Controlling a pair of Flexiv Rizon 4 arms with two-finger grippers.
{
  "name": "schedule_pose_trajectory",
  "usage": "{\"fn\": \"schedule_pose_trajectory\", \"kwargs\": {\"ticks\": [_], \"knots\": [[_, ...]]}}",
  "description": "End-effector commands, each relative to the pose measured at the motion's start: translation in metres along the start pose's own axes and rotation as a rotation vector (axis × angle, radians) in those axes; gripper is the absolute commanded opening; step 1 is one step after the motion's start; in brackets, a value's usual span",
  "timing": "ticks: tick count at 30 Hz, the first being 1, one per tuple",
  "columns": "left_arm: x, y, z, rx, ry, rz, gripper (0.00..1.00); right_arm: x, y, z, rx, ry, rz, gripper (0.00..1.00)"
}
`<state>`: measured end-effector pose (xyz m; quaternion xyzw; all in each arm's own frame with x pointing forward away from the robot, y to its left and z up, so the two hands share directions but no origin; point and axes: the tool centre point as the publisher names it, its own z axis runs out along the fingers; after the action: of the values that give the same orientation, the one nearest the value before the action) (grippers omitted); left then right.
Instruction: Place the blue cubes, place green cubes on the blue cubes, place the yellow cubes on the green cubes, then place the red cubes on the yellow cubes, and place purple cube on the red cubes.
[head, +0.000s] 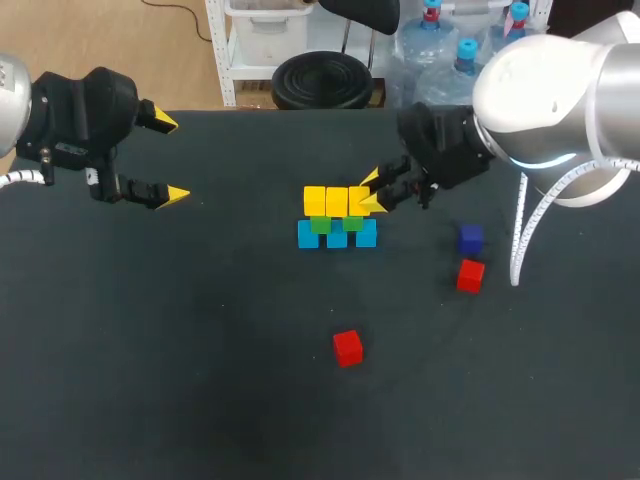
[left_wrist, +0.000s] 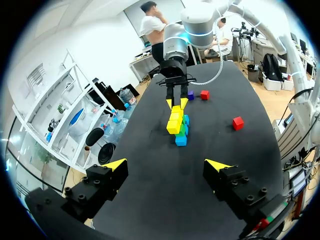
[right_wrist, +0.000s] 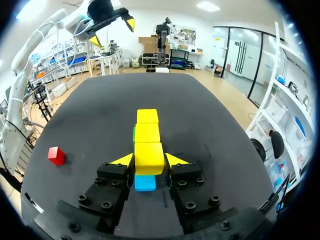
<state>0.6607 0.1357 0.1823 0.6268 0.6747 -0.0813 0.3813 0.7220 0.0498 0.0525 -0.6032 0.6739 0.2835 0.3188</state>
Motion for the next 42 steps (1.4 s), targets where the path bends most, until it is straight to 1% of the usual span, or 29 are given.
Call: {"fn": "schedule_pose_trajectory", "kwargs": {"ticks": [1,42], "knots": [[0.0023,-0.0004,-0.0007,-0.001,-0.010,0.004,1.00,0.0000,-0.0017,0.0013,-0.004,-0.001,0.001,0.00],[0.0023,-0.0004,-0.0007,-0.001,-0.010,0.004,1.00,0.0012,-0.0023,0.0035,-0.011,-0.005,0.015,0.00]]}}
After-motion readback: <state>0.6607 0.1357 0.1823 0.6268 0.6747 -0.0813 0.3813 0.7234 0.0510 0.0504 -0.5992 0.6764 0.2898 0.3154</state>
